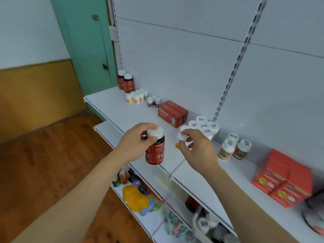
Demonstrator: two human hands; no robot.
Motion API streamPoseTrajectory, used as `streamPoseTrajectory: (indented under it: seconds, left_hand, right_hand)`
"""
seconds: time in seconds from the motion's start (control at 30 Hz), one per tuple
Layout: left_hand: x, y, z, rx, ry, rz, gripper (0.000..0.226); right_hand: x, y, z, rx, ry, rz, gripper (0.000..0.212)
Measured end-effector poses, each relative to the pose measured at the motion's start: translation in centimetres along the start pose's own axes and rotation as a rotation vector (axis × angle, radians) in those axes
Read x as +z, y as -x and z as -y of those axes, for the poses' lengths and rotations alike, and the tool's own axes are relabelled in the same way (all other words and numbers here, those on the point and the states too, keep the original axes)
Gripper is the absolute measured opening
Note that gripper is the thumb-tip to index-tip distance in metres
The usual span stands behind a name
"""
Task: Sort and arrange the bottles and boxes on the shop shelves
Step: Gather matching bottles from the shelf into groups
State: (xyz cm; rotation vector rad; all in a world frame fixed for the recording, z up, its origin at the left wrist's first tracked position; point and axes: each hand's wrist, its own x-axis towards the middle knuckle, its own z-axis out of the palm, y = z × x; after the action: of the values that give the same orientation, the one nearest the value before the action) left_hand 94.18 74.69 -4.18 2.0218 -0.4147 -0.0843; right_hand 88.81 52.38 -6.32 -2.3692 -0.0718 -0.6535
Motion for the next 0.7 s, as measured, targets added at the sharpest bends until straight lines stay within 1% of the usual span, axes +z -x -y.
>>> streamPoseTrajectory:
  seconds: [0.17,0.3,0.5,0.6,0.7]
  left_hand:
    - [-5.1,-6.4,2.5,-0.013,-0.038,-0.025,0.031]
    - [-9.1,-10.7,4.6,-0.026,-0.083,-0.060,0.031]
    - [-14.7,-15.9,9.4,-0.015,-0.069,-0.072,0.030]
    - [-17.5,-19.2,12.4,-0.005,-0.033,-0.039,0.030]
    - [-20.5,-22.8,15.0,0.026,-0.003,0.018,0.030]
  right_hand:
    - [6.2,-8.1,1.1,-0.006,-0.087,-0.014,0.024]
    - [10.4,-13.5,1.8,0.019,-0.056,0.003,0.025]
    - [16.8,-19.2,3.0,0.072,-0.029,0.067,0.025]
    - [20.2,-21.7,3.8,0.114,0.005,0.096,0.024]
    - [24.1,-24.0,4.4,0.164,0.052,0.069,0.025]
